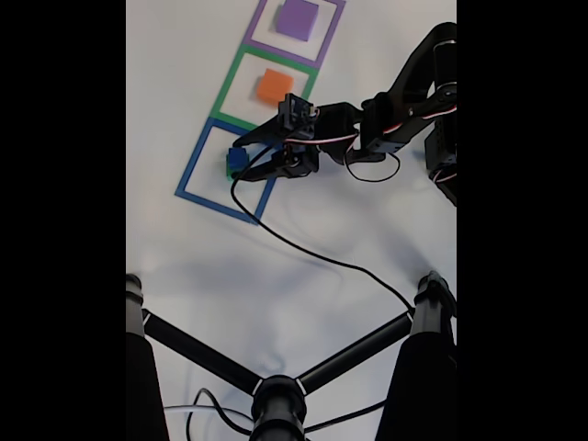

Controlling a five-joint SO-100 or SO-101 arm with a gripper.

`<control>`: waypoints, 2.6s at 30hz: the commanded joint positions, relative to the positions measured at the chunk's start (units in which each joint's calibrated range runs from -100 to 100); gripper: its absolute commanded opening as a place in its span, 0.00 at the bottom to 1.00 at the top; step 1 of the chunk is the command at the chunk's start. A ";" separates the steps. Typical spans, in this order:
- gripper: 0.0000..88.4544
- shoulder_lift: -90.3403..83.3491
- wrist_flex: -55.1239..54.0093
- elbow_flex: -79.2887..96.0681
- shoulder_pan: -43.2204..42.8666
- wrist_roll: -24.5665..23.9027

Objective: Tower of hanoi

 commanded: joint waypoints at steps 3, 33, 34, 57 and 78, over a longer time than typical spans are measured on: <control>0.12 -1.06 0.14 -2.43 -0.90 0.20; 0.05 -39.60 59.87 -16.33 6.34 0.20; 0.05 -42.09 66.51 -18.69 7.41 0.20; 0.05 -60.36 134.82 -54.50 37.22 0.20; 0.05 -51.78 51.37 6.57 48.43 0.20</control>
